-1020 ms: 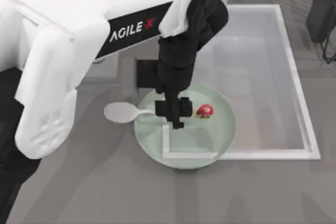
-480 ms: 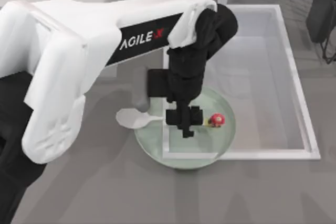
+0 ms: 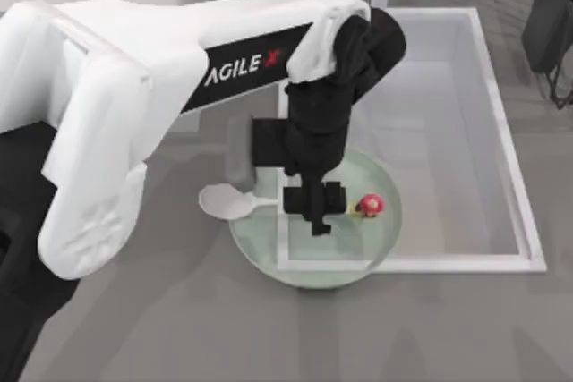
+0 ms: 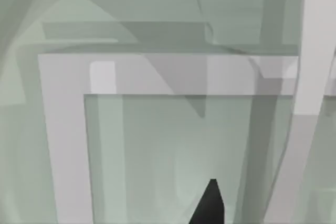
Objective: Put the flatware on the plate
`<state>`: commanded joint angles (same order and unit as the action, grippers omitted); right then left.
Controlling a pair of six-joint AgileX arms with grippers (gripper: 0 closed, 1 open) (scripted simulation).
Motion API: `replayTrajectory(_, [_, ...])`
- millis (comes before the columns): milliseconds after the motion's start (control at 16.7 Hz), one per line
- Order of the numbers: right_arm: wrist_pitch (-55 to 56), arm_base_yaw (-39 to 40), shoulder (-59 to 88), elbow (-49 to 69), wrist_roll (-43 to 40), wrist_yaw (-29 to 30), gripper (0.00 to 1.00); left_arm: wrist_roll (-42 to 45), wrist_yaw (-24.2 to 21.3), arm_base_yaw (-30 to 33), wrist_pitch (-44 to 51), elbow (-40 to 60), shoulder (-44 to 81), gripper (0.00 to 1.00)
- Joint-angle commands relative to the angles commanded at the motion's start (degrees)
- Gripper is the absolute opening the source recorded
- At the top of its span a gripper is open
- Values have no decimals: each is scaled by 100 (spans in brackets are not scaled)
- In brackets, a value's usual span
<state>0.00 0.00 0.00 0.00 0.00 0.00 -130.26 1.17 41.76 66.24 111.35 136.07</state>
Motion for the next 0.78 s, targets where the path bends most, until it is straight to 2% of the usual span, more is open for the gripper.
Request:
replayTrajectory(420, [0, 0, 0, 0, 0, 0, 100, 0, 0, 0, 0, 0, 0, 98])
replayTrajectory(780, [0, 0, 0, 0, 0, 0, 100, 0, 0, 0, 0, 0, 0, 100])
